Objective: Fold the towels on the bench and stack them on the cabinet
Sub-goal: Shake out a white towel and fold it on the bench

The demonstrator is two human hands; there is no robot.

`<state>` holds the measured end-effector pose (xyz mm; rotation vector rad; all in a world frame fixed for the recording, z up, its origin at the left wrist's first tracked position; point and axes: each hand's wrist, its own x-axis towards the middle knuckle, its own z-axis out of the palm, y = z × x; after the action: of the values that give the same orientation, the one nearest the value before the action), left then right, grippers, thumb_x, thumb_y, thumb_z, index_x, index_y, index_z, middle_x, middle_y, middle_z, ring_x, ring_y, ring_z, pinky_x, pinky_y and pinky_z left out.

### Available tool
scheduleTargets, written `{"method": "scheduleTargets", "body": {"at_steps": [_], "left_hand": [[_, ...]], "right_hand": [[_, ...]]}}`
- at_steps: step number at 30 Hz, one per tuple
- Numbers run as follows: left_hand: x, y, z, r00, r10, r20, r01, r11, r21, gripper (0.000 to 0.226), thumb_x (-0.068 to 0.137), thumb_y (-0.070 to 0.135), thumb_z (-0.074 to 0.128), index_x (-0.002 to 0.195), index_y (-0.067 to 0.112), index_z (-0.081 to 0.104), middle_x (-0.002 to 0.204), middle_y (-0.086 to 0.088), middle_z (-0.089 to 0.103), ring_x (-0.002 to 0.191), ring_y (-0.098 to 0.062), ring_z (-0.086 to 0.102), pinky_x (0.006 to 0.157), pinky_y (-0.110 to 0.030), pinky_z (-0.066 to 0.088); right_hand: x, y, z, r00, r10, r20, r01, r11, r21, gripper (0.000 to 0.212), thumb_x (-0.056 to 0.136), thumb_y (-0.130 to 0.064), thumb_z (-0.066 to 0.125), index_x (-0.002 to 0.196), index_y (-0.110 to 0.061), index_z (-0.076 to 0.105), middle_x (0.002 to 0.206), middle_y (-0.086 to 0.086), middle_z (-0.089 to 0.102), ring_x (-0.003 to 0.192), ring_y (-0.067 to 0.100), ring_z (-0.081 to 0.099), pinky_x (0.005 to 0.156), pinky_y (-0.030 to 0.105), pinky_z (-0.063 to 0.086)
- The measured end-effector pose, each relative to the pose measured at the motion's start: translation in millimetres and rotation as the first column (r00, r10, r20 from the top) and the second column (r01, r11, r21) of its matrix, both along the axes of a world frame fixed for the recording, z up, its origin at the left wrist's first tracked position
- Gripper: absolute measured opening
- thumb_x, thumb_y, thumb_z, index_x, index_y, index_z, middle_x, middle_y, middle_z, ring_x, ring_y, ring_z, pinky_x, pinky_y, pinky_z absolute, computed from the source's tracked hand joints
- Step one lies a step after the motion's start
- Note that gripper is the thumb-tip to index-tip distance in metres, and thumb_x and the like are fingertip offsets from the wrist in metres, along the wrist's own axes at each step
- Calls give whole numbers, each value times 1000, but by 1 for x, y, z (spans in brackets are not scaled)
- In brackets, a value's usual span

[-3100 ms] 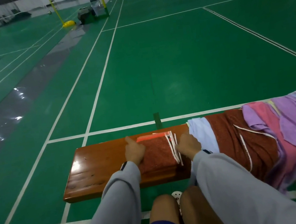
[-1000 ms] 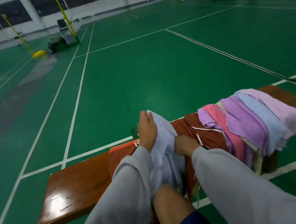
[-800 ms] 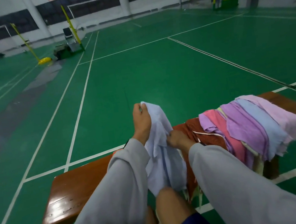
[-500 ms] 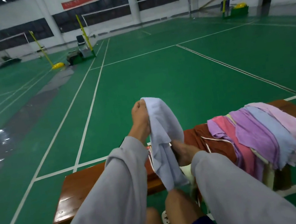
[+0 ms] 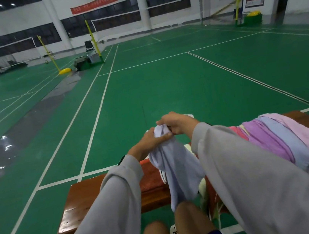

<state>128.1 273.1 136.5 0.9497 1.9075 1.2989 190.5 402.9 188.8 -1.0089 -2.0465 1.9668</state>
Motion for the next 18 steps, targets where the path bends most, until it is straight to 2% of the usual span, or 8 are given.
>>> {"method": "scheduleTargets", "body": {"at_steps": [2, 4, 6, 9, 12, 14, 16, 18], "left_hand": [[2, 3, 4, 996, 90, -27, -86, 990, 115, 49, 83, 51, 81, 118, 17, 68, 113, -5, 75, 108, -24, 71, 90, -36, 60], [0, 4, 10, 978, 186, -93, -176, 979, 106, 42, 91, 48, 73, 110, 11, 71, 105, -6, 75, 96, -21, 72, 75, -28, 57], [-4, 7, 10, 979, 165, -123, -161, 986, 44, 44, 98, 47, 63, 108, 5, 70, 99, -8, 72, 89, -22, 69, 68, -27, 53], [0, 13, 12, 995, 90, 35, -92, 995, 45, 38, 104, 39, 55, 112, 4, 68, 100, -9, 71, 89, -23, 67, 73, -31, 54], [-3, 15, 7, 976, 61, 210, -94, 984, 154, 42, 99, 41, 64, 113, 1, 68, 104, -15, 74, 94, -26, 71, 87, -42, 58], [-6, 12, 3, 979, 94, 179, -116, 986, 118, 51, 93, 45, 72, 112, -2, 67, 102, -14, 73, 89, -25, 71, 79, -40, 59], [-9, 10, -4, 973, 204, 112, -215, 972, 91, 38, 95, 37, 72, 106, 1, 65, 98, -12, 71, 85, -22, 67, 70, -35, 55], [-16, 11, -8, 931, 348, 106, -359, 928, 104, 26, 101, 28, 63, 92, 4, 66, 90, -11, 69, 81, -23, 62, 69, -34, 51]], "right_hand": [[0, -3, 10, 999, 9, -37, -11, 999, -48, 11, 92, 5, 67, 102, 6, 64, 91, 19, 70, 75, 26, 69, 66, 37, 59], [-4, 1, 9, 995, -61, -78, 57, 997, -43, 31, 83, 13, 71, 114, 10, 64, 104, 24, 72, 87, 31, 73, 78, 43, 63], [-4, 4, 8, 989, -113, -98, 114, 993, 2, 30, 84, 13, 70, 114, 9, 67, 109, 24, 72, 94, 31, 72, 90, 46, 61], [-3, 8, 8, 985, -124, -117, 138, 983, 125, 23, 88, 9, 67, 111, 5, 72, 105, 17, 73, 97, 29, 71, 95, 44, 58], [-4, 10, 8, 973, -140, -185, 170, 973, 158, 16, 88, 5, 69, 98, -5, 76, 97, 8, 73, 97, 24, 70, 96, 36, 57], [-3, 16, 8, 962, -148, -227, 195, 960, 201, 15, 86, -1, 74, 86, -16, 77, 89, 1, 73, 95, 19, 71, 95, 33, 57], [0, 23, 7, 952, -159, -264, 218, 952, 213, 13, 87, -5, 76, 87, -18, 78, 87, -4, 73, 88, 11, 68, 92, 28, 56], [3, 30, 4, 933, -213, -289, 265, 952, 153, 16, 87, -2, 75, 86, -17, 78, 89, -4, 74, 88, 10, 68, 88, 26, 56]]}}
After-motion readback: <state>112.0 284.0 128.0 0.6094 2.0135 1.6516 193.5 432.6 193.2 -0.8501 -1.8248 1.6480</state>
